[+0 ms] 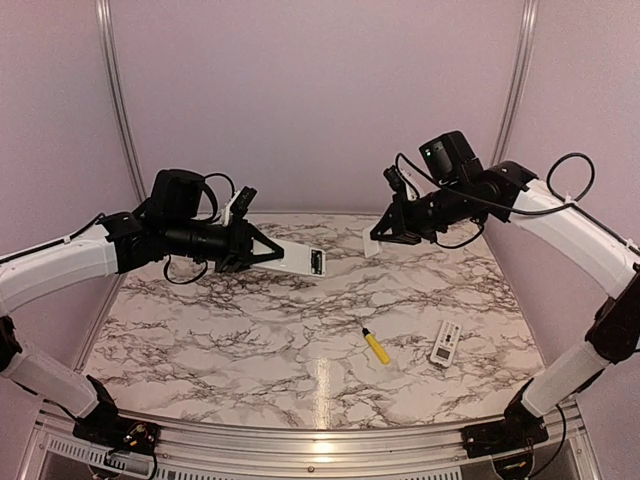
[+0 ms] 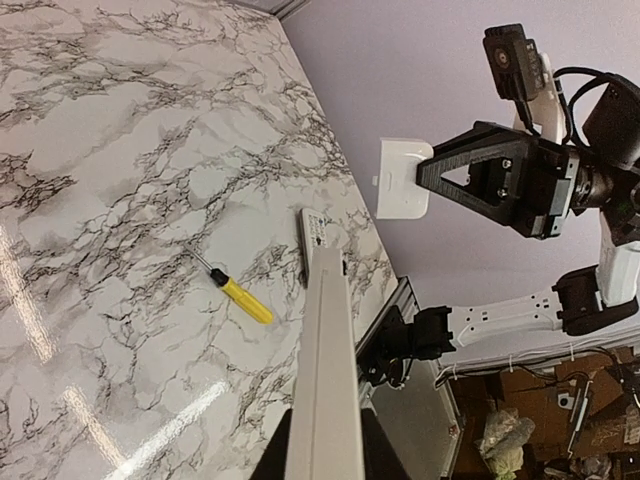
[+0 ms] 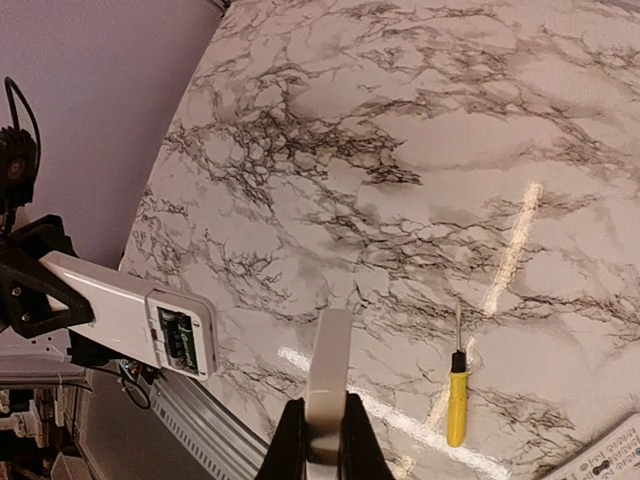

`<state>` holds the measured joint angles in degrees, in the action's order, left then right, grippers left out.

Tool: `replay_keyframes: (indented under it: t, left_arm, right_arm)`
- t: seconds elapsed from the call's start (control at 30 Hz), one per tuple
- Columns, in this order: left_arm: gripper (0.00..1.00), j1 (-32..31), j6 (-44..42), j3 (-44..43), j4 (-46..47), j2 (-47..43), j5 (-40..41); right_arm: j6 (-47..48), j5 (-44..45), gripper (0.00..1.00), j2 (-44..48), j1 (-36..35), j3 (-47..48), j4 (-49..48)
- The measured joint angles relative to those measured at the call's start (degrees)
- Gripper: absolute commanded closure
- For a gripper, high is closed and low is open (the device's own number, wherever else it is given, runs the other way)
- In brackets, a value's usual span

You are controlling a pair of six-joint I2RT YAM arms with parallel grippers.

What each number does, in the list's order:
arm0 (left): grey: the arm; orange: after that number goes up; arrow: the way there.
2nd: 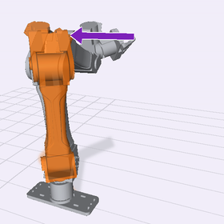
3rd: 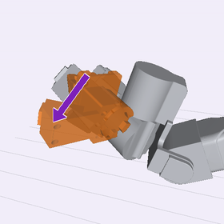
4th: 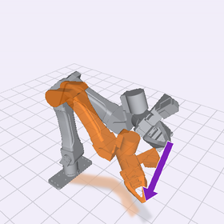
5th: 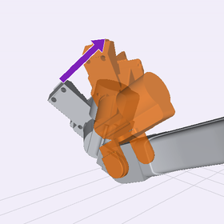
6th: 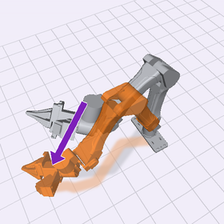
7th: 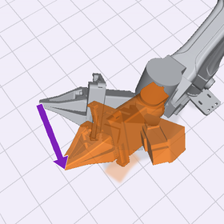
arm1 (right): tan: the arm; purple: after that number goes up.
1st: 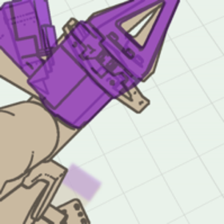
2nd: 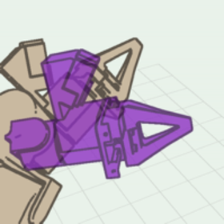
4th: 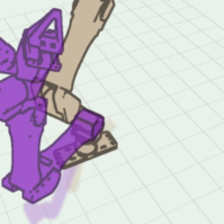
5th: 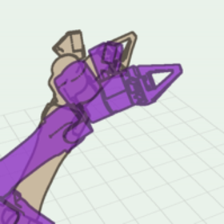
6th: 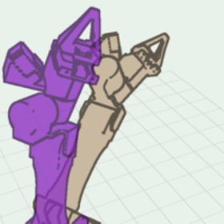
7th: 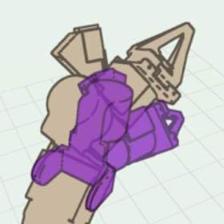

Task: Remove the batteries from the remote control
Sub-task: Place the battery cover at the center of the board.

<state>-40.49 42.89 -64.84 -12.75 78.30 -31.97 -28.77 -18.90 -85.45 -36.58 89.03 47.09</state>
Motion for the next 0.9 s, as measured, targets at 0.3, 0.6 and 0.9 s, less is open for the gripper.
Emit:
replay_keyframes:
  t: [0.3, 0.6, 0.9]
  left_arm:
    - [1.00, 0.1, -1.2, 1.4, -3.3, -1.4, 1.8]
    - [1.00, 0.2, -2.3, 1.4, -6.4, -3.1, 3.8]
    - [1.00, 0.2, -3.1, 1.4, -8.7, -4.2, 5.7]
  right_arm:
    - [4.5, 11.0, 1.00, -5.4, 0.2, 0.8, 7.2]
    - [8.9, 20.0, 1.00, -9.8, 0.4, 2.4, 11.3]
    - [13.2, 25.9, 1.00, -16.6, 2.1, 3.1, 13.1]
